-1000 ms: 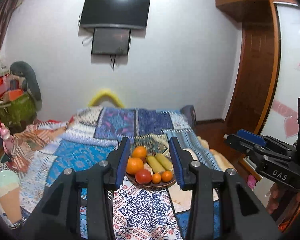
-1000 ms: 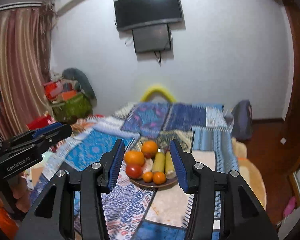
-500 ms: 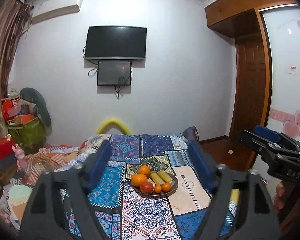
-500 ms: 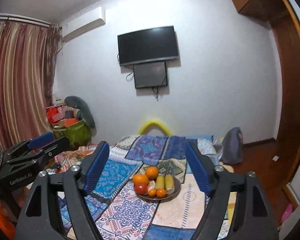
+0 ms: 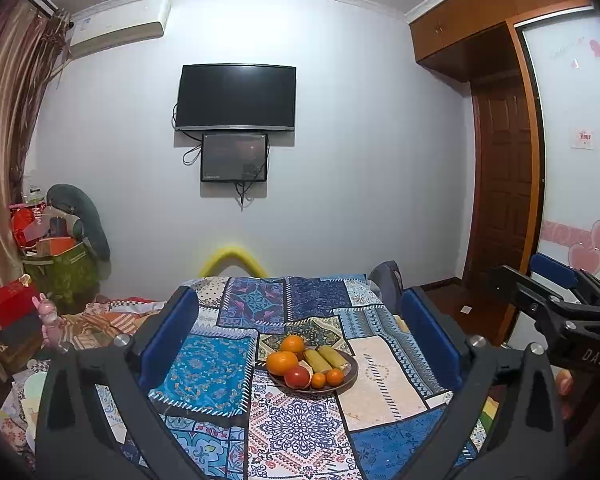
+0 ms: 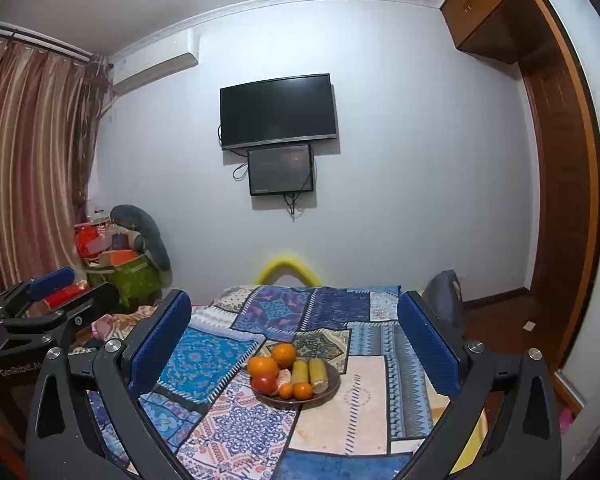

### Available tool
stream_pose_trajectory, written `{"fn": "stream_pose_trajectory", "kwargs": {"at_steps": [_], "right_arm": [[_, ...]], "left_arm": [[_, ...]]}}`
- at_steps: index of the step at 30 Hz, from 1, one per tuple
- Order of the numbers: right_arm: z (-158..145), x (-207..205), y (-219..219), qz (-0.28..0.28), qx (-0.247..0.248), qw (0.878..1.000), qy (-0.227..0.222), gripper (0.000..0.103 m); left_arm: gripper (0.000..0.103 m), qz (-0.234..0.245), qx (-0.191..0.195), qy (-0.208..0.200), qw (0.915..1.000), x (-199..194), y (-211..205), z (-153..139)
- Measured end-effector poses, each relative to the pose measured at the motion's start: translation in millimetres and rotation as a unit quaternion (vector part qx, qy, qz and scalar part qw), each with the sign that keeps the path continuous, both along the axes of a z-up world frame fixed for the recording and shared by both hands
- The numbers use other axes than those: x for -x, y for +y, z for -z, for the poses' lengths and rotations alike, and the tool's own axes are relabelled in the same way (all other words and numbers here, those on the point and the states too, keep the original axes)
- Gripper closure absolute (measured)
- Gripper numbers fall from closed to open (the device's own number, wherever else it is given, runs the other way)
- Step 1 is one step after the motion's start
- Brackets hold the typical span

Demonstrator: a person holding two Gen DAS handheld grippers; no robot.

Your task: Organize fruits

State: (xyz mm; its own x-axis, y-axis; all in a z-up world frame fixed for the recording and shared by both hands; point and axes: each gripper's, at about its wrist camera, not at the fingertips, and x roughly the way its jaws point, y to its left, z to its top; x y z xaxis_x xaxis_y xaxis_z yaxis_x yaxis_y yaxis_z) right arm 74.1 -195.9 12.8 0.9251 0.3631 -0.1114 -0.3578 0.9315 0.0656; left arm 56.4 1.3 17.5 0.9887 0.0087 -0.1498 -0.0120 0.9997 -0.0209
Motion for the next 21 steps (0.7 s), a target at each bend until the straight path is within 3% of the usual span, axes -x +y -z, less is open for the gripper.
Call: {"fn": "stream_pose_trajectory", "kwargs": {"at_steps": [21], "right_arm": [[-0.4,7.3,-0.3,0.006,0.005,1.000,-0.007,0.000]], "left_arm": [[0.000,0.012,0.003,0.001,0.9999,-0.5,-3.3,1.4]]}}
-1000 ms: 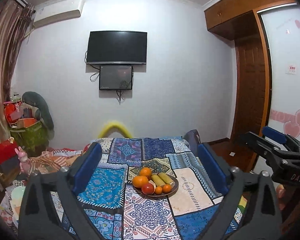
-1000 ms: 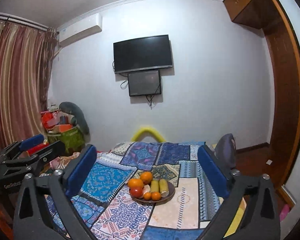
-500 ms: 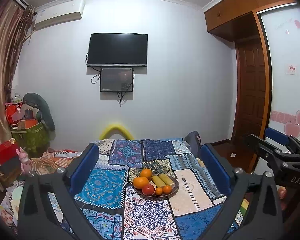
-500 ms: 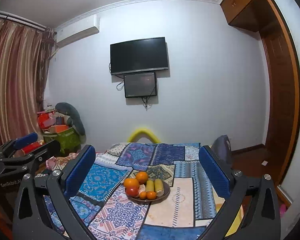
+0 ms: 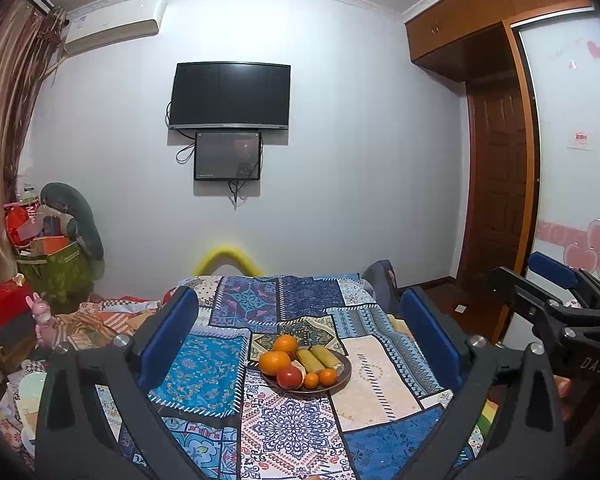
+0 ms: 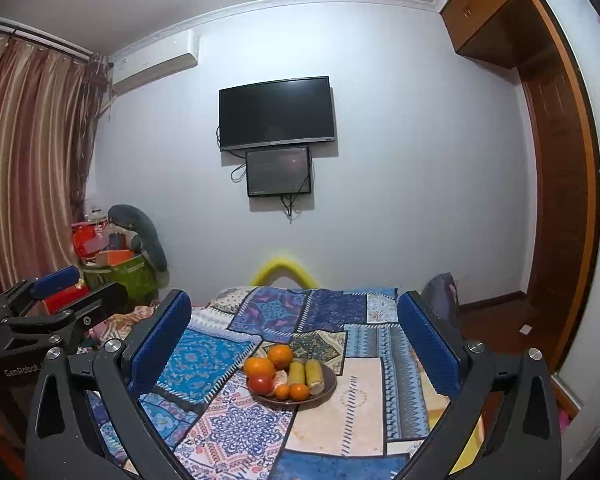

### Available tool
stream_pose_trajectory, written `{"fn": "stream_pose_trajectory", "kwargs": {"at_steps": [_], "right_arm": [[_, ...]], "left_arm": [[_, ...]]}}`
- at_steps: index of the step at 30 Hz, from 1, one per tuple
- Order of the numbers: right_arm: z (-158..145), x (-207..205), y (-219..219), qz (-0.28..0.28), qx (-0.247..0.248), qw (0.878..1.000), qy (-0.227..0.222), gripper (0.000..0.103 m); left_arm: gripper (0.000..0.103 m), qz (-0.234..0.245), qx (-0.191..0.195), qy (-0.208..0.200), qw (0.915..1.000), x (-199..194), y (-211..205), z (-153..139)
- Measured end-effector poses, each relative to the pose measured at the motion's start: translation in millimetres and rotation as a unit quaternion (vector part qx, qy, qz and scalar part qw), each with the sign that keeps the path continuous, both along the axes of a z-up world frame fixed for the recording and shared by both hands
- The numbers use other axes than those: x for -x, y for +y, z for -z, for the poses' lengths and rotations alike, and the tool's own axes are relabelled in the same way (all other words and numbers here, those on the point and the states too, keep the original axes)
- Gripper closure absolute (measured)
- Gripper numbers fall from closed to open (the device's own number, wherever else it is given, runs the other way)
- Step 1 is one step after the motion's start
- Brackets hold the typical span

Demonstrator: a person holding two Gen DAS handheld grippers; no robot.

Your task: Organize fruits

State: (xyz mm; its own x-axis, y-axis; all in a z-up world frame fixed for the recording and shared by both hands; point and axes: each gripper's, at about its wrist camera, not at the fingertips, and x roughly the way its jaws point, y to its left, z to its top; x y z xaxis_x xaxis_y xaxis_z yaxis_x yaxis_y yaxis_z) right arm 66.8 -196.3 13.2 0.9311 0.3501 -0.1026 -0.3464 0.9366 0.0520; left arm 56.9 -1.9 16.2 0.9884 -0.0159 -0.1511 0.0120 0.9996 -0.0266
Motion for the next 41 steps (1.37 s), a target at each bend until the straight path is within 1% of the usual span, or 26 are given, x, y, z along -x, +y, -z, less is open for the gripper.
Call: {"fn": "stream_pose_trajectory", "kwargs": {"at_steps": [10,19,34,41], "right_arm": [[-3.6,2.0,-0.7,0.004,0.000,1.000,-0.003,0.000],[-6.1,3.3,-0.4,0.007,0.002,1.000,-0.006,0.000],[-6.3,1.8,0.3,0.006,0.006,1.000,-0.003,0.000],[-5.2,0.6,1.0,0.007,0.007,1.000,-0.001,0.000]], "left_arm": [[0.000,0.006,-0.003,-0.007,1.0000,2.9,-2.7,-3.1],[0.000,0.020,-0.002,0.002,0.9998,2.2,-3.7,-3.6],[0.000,0.022,0.005,0.002,0.9997,0.3,-2.6,-5.7],[0.000,0.020,0.005,0.007,0.9998,-3.8,-1.7,-2.4]]}}
